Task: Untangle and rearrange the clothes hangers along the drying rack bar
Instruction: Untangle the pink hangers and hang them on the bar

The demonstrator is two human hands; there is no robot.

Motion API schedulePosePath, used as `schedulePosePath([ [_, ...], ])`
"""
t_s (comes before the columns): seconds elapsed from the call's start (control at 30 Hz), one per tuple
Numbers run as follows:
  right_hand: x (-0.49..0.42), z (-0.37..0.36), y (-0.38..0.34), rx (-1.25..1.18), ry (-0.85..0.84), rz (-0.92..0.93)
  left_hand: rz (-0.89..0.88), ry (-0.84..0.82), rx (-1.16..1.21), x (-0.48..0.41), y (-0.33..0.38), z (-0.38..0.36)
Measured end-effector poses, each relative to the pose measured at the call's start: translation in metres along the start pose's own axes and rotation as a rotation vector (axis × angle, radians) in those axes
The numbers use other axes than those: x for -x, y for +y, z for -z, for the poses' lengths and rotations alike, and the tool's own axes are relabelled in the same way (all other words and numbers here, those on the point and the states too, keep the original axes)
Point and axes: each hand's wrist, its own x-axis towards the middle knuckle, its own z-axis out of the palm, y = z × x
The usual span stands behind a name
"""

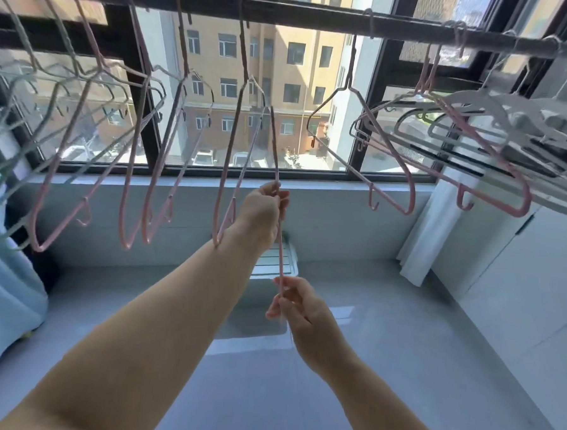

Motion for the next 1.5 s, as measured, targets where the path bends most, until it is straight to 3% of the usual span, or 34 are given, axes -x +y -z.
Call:
schedulePosePath([
  [0.17,0.005,0.008,-0.012,-0.099,0.102,0.080,-0.288,-0.153,-0.351,0.034,-0.010,-0.004],
  [0.3,0.007,0.021,-0.019,0.012,0.206,0.136,-0.469,-0.249,-0.552,0.067,-0.027,-0.008],
  [0.5,0.003,0.034,-0.052,0.059,0.264,0.266,-0.644,-0.247,-0.696,0.082,-0.009,-0.016],
  [0.7,0.007,0.042,-0.077,-0.035,0.214,0.288,-0.767,-0.207,-0.781,0.094,0.011,-0.021],
  [0.9,-0.005,0.047,-0.098,-0.079,0.237,0.314,-0.766,-0.207,-0.747,0.099,0.032,-0.032],
  [1.1,-0.042,0.049,-0.102,-0.066,0.315,0.291,-0.619,-0.219,-0.707,0.084,0.040,-0.034],
  [1.27,-0.046,0.041,-0.095,-0.062,0.275,0.251,-0.496,-0.167,-0.663,0.075,0.032,-0.028],
  [1.4,-0.037,0.046,-0.090,0.188,0.161,0.244,-0.488,-0.124,-0.682,0.074,0.027,-0.025],
  [1.5,-0.019,0.064,-0.103,0.464,0.256,0.323,-0.558,-0.062,-0.798,0.079,0.021,-0.024],
])
